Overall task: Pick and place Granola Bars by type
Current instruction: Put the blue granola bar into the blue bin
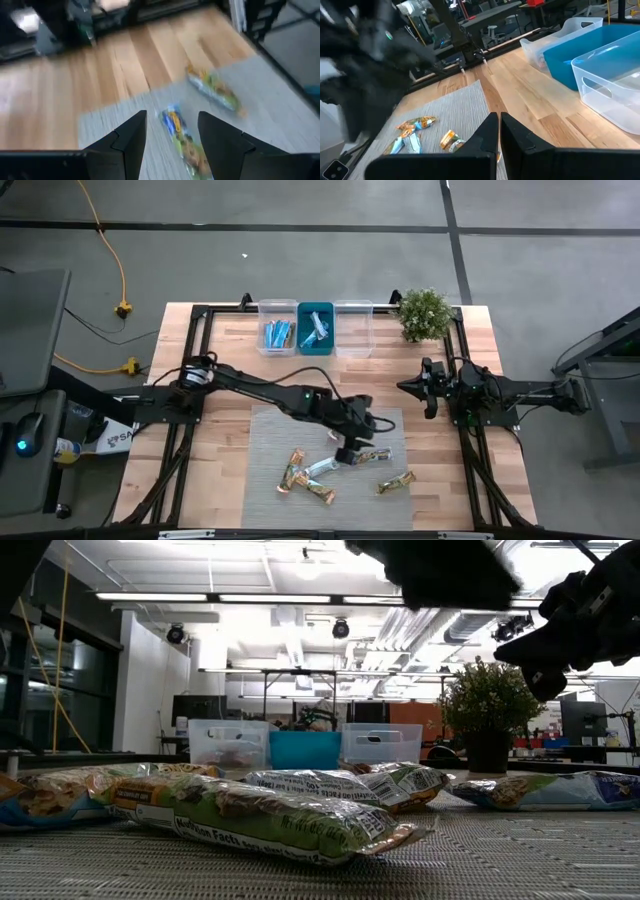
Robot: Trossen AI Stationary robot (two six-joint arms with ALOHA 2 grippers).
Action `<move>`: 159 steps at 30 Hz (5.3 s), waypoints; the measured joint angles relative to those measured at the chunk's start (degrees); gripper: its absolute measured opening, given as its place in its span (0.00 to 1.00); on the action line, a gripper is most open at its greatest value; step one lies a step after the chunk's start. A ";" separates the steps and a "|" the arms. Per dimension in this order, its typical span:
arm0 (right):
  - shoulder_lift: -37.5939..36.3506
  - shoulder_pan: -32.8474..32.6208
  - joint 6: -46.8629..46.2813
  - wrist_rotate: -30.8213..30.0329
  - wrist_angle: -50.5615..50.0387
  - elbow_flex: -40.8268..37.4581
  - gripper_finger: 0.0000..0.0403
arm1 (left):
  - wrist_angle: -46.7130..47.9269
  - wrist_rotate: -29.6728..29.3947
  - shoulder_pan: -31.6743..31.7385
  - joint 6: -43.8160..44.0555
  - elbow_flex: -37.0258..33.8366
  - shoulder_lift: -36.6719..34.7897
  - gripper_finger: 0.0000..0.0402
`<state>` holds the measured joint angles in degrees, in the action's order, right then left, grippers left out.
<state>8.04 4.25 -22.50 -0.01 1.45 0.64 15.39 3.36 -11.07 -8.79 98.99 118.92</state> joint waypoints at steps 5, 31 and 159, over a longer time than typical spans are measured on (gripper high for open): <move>0.25 0.00 0.02 0.00 0.00 0.00 0.00 | 1.55 -0.11 -0.30 -0.18 -0.39 2.46 0.44; 0.24 0.00 -0.01 0.02 0.02 0.00 0.00 | 0.74 -9.83 -6.66 -6.17 -0.36 8.07 0.74; 1.39 -0.02 0.02 0.02 0.02 -0.02 0.00 | 63.73 -57.65 18.20 52.37 17.56 -2.46 0.10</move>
<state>9.43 4.24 -22.48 0.01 1.48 0.62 79.12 -54.29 7.13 43.57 116.54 116.46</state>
